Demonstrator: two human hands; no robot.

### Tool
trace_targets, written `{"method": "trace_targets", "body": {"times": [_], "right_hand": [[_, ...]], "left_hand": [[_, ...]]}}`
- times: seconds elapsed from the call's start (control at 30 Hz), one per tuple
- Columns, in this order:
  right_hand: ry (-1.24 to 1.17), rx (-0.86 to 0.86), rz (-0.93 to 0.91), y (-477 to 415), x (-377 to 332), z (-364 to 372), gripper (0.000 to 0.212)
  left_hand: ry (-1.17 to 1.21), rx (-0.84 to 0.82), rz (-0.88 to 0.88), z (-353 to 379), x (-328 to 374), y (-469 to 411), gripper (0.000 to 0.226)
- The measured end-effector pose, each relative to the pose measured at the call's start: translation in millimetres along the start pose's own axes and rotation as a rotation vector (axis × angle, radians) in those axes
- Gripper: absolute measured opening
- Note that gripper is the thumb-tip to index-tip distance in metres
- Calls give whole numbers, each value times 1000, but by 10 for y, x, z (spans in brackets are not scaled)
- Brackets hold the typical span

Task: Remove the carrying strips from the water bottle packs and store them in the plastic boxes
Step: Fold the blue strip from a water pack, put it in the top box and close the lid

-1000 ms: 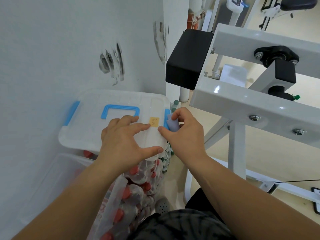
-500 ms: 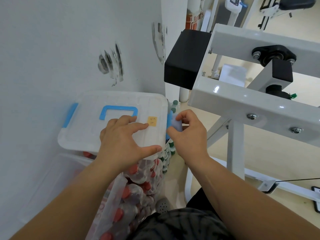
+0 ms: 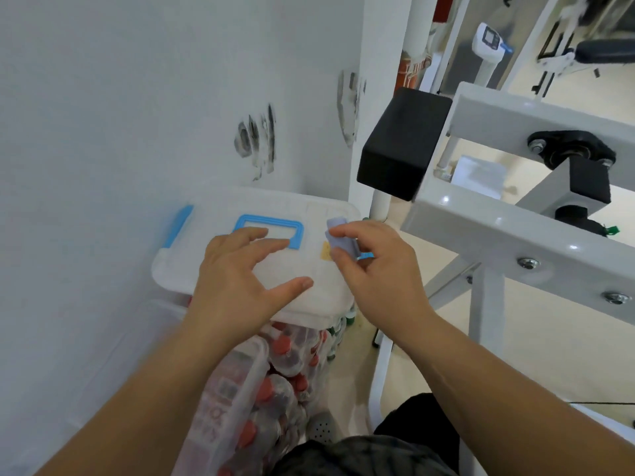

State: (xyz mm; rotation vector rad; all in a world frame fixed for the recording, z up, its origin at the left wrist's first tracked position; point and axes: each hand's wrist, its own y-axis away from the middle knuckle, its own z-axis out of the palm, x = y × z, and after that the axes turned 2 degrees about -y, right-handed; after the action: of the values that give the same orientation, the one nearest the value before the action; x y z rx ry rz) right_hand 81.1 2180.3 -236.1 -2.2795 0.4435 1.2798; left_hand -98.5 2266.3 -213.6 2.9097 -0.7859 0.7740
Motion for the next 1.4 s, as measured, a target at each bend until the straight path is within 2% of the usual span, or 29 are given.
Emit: {"method": "trace_targets", "body": {"times": [0.1, 0.17, 0.3, 0.57, 0.87, 1.07, 1.4], "right_hand": [[1, -136, -25, -134, -205, 222, 27], [-2, -203, -43, -203, -338, 408, 29], [17, -288, -49, -263, -435, 761, 31], [-17, -273, -19, -165, -340, 859, 30], [-18, -248, 73, -110, -294, 784, 30], [10, -265, 86, -126, -285, 807, 28], [-14, -278, 97, -112, -269, 800, 27]], "left_hand": [[-92, 86, -103, -190, -300, -10, 73], [-182, 57, -180, -295, -497, -9, 84], [-191, -1, -251, -394, -780, 23, 101], [-94, -78, -306, -395, -927, 47, 118], [-115, -161, -230, -468, -885, -69, 127], [-163, -206, -242, -478, -890, -103, 119], [-403, -195, -209, -457, -873, -60, 128]]}}
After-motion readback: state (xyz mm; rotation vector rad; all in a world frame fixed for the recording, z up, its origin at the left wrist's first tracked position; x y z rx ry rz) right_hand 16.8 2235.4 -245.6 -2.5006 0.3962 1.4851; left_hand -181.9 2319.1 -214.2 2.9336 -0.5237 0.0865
